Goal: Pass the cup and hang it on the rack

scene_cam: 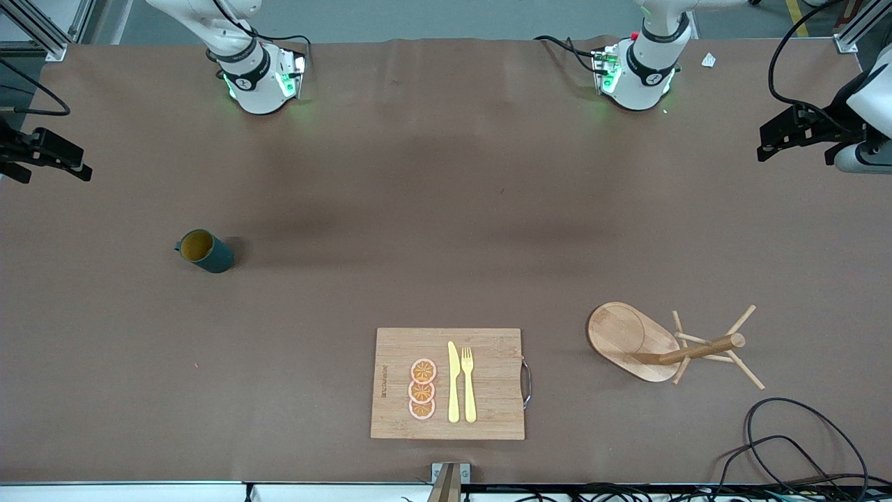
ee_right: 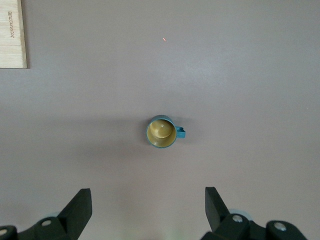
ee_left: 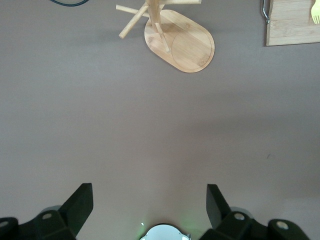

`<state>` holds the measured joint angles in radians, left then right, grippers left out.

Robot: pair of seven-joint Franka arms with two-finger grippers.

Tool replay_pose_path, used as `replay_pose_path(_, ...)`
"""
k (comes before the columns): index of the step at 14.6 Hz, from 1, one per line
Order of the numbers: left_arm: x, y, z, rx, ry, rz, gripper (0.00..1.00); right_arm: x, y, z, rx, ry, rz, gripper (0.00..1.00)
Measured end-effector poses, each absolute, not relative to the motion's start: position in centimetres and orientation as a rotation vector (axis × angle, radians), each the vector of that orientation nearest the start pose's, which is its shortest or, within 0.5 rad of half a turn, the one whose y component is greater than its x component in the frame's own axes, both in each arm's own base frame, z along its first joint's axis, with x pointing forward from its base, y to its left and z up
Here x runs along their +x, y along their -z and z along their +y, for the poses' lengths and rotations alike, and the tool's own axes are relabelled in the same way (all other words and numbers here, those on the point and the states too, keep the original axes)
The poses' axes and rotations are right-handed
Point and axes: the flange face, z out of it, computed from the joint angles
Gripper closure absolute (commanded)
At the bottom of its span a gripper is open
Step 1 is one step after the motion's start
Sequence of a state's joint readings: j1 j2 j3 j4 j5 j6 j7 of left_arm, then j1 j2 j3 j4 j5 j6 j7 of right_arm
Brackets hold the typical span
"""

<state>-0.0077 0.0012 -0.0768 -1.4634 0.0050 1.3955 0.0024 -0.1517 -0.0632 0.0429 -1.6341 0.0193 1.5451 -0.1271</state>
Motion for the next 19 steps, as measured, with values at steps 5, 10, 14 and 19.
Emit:
replay_pose_path(5,53.4,-65.9,-4.4,-3.129,-0.107,0.134,0.0,52.8,-62.6,-5.5,-3.121,-0.049,-0.027,0.0)
replay_pose_path(10,53.5,-65.9,-4.1,-3.13,-0.107,0.124,0.0,53.0,-61.1,-5.5,-3.12,-0.059,-0.025,0.0)
replay_pose_path(14,53.5,-65.9,-4.1,-3.13,-0.108,0.124,0.0,53.3,-56.5,-5.3,-3.126,-0.009,-0.026,0.0)
replay_pose_path(19,53.5,-65.9,-4.3,-3.129,-0.109,0.131,0.0,53.9,-50.9,-5.5,-3.132,0.082,-0.02,0.0)
